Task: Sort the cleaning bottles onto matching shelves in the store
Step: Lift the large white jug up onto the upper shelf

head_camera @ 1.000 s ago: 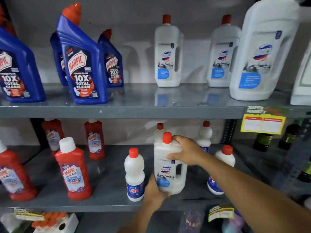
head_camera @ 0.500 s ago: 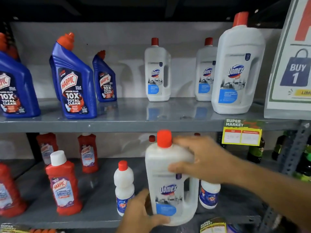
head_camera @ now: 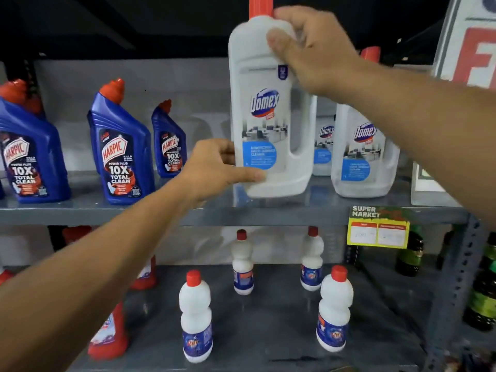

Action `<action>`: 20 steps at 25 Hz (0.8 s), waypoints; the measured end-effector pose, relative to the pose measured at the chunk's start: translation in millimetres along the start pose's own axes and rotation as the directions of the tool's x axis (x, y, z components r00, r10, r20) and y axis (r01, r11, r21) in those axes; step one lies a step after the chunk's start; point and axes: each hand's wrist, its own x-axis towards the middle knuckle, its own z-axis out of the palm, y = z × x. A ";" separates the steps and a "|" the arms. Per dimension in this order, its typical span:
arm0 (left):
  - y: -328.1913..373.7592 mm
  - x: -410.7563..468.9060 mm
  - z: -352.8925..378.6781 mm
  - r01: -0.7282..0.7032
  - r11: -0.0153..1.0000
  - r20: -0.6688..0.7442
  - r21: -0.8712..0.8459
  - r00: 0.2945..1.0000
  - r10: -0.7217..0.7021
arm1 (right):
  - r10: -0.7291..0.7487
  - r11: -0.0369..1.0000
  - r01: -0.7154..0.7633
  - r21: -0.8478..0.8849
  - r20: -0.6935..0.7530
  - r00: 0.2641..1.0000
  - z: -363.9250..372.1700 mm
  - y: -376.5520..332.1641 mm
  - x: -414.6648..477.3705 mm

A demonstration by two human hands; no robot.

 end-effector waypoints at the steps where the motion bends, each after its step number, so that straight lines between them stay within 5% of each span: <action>1: -9.0 7.6 -0.2 0.023 1.000 -0.008 -0.009 1.000 -0.023 | 0.008 0.998 -0.007 -0.056 0.029 1.000 7.6 6.7 3.4; 4: -38.7 18.8 -0.4 0.055 0.998 -0.020 -0.027 0.998 -0.055 | 0.041 0.980 -0.021 -0.196 0.099 0.994 30.9 30.8 3.3; 8: -58.7 23.5 -1.1 0.045 0.990 0.007 -0.137 0.999 -0.044 | 0.103 0.986 -0.092 -0.137 0.079 0.992 56.8 49.1 4.5; 12: -49.2 20.4 1.1 0.044 0.999 0.000 -0.025 0.999 -0.044 | 0.099 0.980 -0.096 -0.175 0.010 0.995 59.1 48.7 6.7; 16: -62.1 -24.0 -9.2 -0.094 0.995 -0.297 0.019 0.950 0.095 | -0.003 0.937 0.003 -0.350 0.001 1.000 59.0 36.6 -32.0; 18: -103.6 -67.6 -17.4 -0.056 0.953 -0.314 0.298 0.937 0.153 | -0.207 0.946 0.175 -0.274 -0.091 0.974 69.2 23.4 -91.3; 20: -161.5 -108.0 -22.3 0.250 0.767 -0.148 0.591 0.968 -0.202 | -0.317 0.933 0.302 -0.194 -0.046 0.947 102.1 8.4 -160.3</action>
